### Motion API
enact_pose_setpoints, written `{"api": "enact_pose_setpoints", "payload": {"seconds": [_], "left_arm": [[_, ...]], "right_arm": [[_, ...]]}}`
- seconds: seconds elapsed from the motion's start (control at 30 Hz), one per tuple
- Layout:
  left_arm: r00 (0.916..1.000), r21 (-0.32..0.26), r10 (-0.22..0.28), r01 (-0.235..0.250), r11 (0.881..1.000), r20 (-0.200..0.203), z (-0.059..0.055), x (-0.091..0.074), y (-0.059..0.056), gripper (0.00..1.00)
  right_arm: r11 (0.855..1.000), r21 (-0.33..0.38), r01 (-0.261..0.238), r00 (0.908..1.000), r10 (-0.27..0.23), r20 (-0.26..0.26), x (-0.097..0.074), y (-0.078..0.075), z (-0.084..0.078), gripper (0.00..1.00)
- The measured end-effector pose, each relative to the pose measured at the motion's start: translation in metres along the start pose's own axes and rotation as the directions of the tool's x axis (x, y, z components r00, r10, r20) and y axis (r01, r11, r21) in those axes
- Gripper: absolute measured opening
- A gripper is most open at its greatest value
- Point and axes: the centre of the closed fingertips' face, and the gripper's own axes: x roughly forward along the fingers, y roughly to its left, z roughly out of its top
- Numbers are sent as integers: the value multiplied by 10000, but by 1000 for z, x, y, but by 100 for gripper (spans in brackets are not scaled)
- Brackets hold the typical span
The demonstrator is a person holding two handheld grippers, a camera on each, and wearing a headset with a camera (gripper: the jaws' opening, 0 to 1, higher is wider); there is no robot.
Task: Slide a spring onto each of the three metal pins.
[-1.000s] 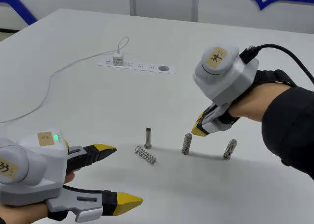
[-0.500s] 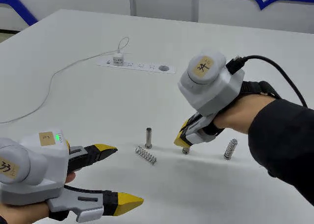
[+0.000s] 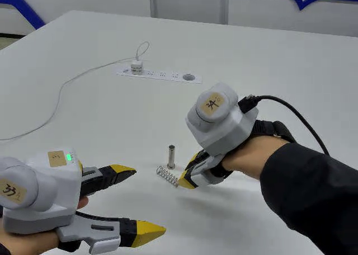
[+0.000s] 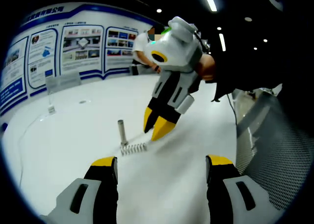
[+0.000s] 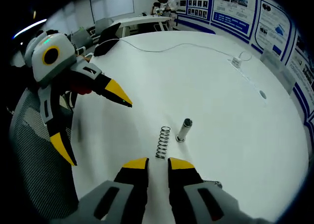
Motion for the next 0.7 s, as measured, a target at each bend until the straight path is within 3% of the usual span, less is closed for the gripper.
{"api": "enact_pose_setpoints", "payload": {"seconds": [0.37,0.7], "left_arm": [[9999,3,-43,43,10000,-97,-3,1,1,75],[9998,-23,-53,52,10000,-172,-5,1,1,75]], "right_arm": [[9983,547,187,9997,-194,135,22,-2,-5,16],[9956,892,302,9993,-321,203,28,-6,-9,16]]}}
